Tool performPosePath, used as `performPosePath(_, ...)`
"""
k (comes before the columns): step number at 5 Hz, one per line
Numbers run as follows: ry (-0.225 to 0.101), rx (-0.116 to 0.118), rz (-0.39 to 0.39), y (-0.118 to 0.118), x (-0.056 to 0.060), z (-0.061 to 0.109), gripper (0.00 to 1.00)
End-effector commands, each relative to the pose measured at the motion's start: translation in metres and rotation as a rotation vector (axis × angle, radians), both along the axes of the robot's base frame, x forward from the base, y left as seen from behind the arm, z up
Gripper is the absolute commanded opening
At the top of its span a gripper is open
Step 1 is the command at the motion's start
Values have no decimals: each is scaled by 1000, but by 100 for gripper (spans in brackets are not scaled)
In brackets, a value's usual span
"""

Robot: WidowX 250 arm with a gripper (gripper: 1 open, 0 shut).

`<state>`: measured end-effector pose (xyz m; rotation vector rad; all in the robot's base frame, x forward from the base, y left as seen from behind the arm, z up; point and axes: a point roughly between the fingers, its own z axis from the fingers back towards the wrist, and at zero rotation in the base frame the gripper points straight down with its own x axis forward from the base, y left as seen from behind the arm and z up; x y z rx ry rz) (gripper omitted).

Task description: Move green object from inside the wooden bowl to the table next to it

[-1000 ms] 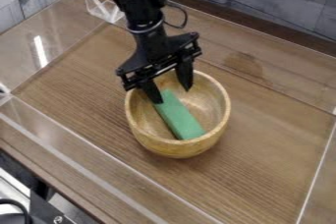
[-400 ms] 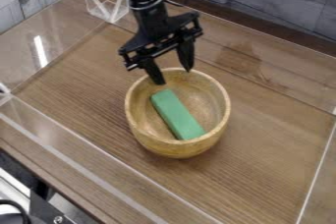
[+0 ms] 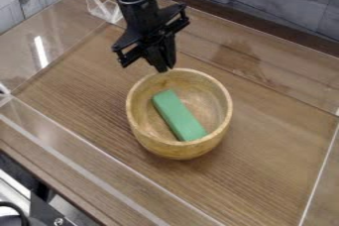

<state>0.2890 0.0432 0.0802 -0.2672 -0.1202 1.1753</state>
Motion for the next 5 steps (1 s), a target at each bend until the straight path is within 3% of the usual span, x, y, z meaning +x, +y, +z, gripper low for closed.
performPosePath(1, -58, 26, 49, -2, 6, 16, 0)
performPosePath(2, -67, 34, -32, -7, 2, 6, 0)
performPosePath(3, -70, 35, -97, -9, 0, -1, 100)
performPosePath(4, -71, 37, -53, 1, -10, 2, 100)
performPosePath(5, -70, 33, -17, 8, -16, 8, 0)
